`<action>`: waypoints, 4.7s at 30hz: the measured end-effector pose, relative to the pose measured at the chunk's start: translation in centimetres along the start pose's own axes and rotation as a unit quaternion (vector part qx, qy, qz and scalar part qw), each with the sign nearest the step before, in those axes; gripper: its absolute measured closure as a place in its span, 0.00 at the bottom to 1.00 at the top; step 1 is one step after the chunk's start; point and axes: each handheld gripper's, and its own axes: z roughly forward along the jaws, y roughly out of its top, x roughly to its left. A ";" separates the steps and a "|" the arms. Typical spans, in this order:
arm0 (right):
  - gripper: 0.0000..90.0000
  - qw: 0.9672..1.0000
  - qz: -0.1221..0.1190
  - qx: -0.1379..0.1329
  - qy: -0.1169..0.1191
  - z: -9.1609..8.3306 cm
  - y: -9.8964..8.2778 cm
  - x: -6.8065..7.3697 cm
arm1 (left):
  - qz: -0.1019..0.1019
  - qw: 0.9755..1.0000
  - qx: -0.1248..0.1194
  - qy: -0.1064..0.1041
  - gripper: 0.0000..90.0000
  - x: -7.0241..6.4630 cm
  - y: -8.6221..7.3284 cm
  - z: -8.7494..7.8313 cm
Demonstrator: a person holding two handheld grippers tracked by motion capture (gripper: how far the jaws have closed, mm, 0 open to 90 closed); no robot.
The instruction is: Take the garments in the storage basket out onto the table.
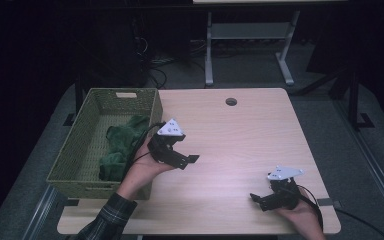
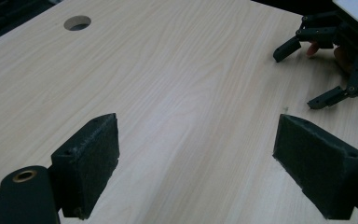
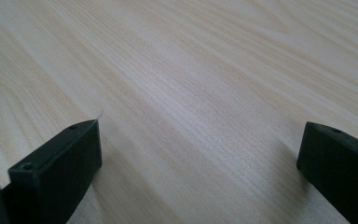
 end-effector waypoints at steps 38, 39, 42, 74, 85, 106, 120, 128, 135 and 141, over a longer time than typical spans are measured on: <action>0.00 1.000 0.000 0.000 0.000 0.0 0.0 0.0 | -0.066 0.996 0.000 0.055 0.16 5.8 -3.2 -6.8; 0.00 1.000 0.000 0.000 0.000 0.0 0.0 0.0 | -0.068 0.996 -0.001 0.057 0.16 6.0 -3.3 -6.9; 0.00 1.000 0.000 0.000 0.000 0.0 0.0 0.0 | -0.072 0.995 -0.001 0.063 0.16 6.5 -3.7 -7.5; 0.00 1.000 0.000 0.001 0.000 0.0 0.0 0.0 | -0.113 0.981 0.040 0.152 0.30 11.3 -8.2 -9.8; 0.00 1.000 0.000 0.000 0.001 0.0 0.0 0.0 | -0.126 0.975 0.074 0.165 0.35 12.3 -9.8 -9.3; 0.00 1.000 0.000 0.001 0.000 0.0 0.0 0.0 | -0.158 0.961 0.152 0.169 0.33 13.6 -12.3 -7.6; 0.00 1.000 0.000 0.001 0.000 0.0 0.0 0.0 | -0.179 0.958 0.176 0.140 0.81 13.6 -12.5 -7.4; 0.00 1.000 0.000 0.000 0.001 0.0 0.0 0.0 | -0.194 0.959 0.168 0.121 0.90 13.6 -12.2 -7.9; 0.00 1.000 -0.001 0.000 0.000 0.0 0.0 0.0 | -0.199 0.964 0.139 0.112 0.91 13.4 -11.4 -9.4; 0.00 1.000 0.000 0.001 0.000 0.0 0.0 0.0 | -0.214 0.967 0.089 0.103 0.91 13.1 -10.5 -11.0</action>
